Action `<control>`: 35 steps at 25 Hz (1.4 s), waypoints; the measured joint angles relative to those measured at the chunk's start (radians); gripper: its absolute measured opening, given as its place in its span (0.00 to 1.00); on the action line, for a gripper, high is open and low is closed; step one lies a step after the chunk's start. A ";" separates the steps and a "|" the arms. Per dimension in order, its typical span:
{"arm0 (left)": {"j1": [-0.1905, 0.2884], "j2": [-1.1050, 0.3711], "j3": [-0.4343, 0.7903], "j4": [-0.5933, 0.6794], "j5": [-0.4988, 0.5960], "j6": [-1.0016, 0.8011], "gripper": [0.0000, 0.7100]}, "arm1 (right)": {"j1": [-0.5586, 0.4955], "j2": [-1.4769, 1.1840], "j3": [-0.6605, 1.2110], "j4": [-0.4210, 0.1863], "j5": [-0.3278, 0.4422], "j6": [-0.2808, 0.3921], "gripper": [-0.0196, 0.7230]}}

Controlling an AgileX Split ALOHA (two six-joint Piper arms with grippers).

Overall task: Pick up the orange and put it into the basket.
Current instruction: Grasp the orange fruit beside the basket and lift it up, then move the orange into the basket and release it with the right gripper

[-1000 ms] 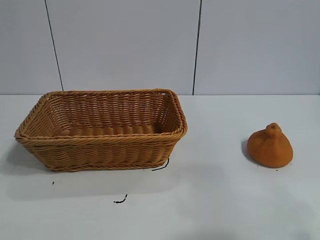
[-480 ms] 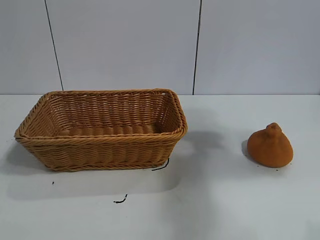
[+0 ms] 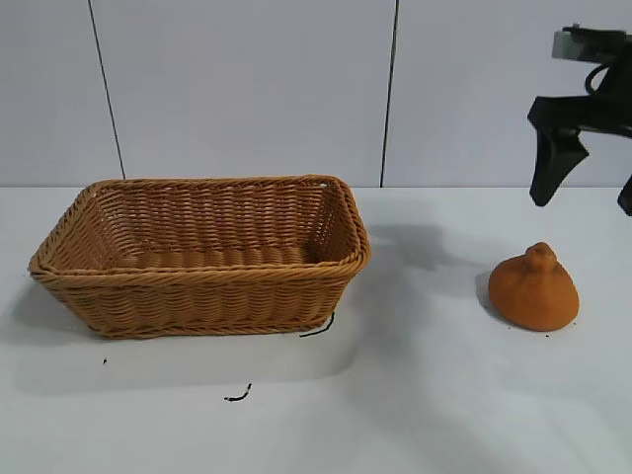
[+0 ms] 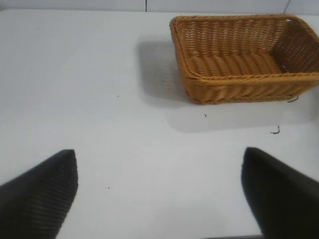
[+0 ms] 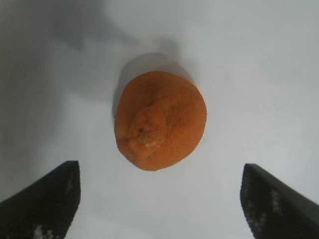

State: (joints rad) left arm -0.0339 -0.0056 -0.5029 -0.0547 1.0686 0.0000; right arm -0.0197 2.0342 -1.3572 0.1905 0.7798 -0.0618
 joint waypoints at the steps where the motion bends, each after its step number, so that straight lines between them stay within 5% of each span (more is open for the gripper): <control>1: 0.000 0.000 0.000 0.000 0.000 0.000 0.90 | 0.000 0.016 0.000 0.003 -0.010 0.000 0.87; 8: 0.000 0.000 0.000 0.000 0.000 0.000 0.90 | 0.000 0.087 0.000 0.018 -0.042 0.000 0.79; 15: 0.000 0.000 0.000 0.000 0.000 0.000 0.90 | 0.000 0.071 -0.045 0.025 0.027 -0.005 0.15; 26: 0.000 0.000 0.000 0.000 0.002 0.000 0.90 | 0.057 -0.057 -0.348 -0.002 0.215 -0.006 0.13; 35: 0.000 0.000 0.000 0.000 0.001 0.000 0.90 | 0.285 -0.058 -0.536 -0.037 0.230 0.053 0.13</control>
State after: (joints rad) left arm -0.0339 -0.0056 -0.5029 -0.0548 1.0695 0.0000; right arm 0.2656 1.9760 -1.8931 0.1538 1.0098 -0.0086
